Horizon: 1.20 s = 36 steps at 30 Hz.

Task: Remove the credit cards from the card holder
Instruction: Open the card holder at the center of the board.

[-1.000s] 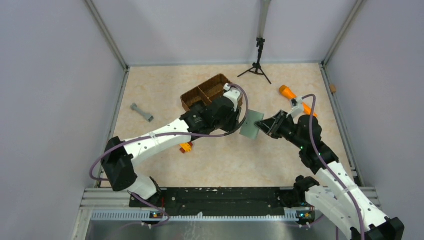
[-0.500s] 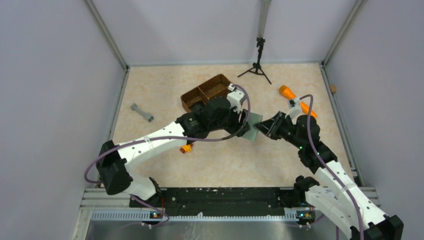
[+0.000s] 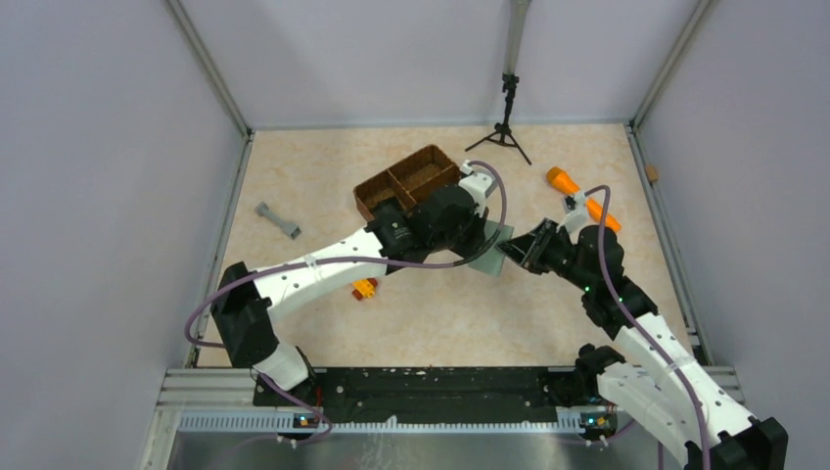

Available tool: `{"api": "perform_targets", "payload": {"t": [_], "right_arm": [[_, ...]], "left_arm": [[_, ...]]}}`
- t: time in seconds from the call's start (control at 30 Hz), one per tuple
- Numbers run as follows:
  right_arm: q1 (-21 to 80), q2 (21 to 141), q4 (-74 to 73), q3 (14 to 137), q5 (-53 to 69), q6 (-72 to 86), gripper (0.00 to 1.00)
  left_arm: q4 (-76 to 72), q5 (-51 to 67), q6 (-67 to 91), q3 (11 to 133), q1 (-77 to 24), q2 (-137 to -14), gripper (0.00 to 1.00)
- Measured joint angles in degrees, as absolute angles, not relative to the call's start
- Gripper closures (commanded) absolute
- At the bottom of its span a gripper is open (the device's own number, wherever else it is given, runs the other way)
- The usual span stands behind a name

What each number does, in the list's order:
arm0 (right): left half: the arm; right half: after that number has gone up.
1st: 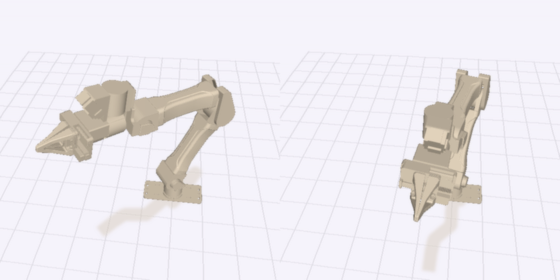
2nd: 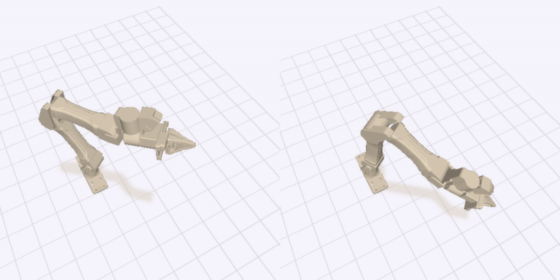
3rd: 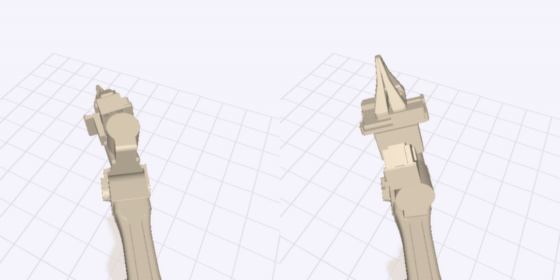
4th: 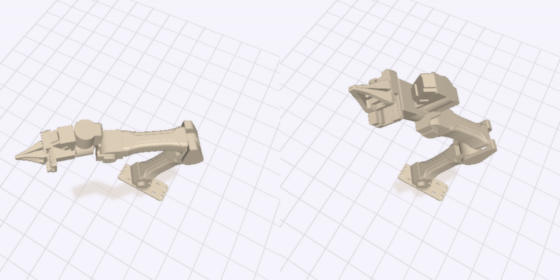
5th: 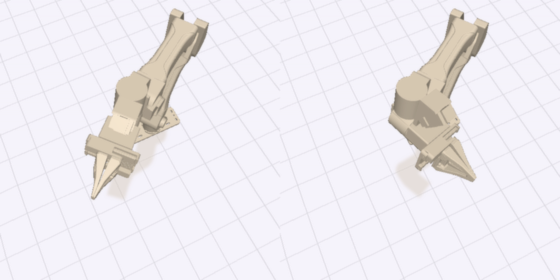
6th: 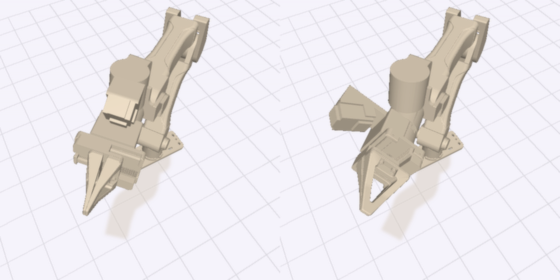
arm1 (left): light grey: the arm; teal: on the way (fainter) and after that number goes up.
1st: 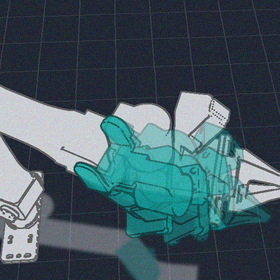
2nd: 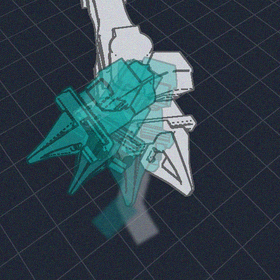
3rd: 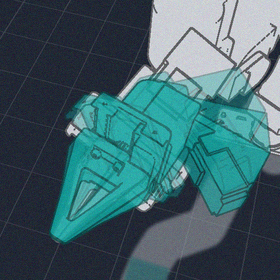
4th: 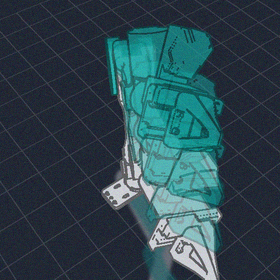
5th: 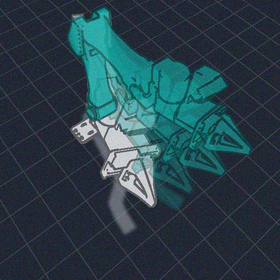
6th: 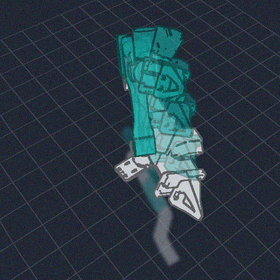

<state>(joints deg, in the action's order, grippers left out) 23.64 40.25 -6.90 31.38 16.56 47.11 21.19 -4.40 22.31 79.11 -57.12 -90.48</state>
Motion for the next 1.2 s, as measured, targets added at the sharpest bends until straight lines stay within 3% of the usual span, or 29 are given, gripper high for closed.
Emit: {"api": "perform_targets", "payload": {"t": [0.43,0.83,0.97,1.17,1.2], "right_arm": [[23.64,40.27,-7.55,31.38,15.84,46.48,1.0],[23.86,40.16,-9.5,31.4,14.63,44.93,1.0],[23.83,40.16,-9.5,31.4,14.61,44.56,1.0],[23.86,40.16,-9.28,31.38,14.79,44.64,1.0],[23.86,40.18,-9.02,31.33,14.92,44.77,1.0]], "left_arm": [[22.81,-6.39,24.14,79.59,-57.17,-90.54,1.0],[29.26,-17.89,23.86,77.73,-55.57,-91.79,0.98],[28.42,-17.21,24.1,74.0,-54.35,-90.72,0.71],[19.55,-6.92,27.29,57.41,-47.13,-81.03,0.08],[18.22,-5.26,27.46,54.85,-46.19,-78.91,0.03]]}}
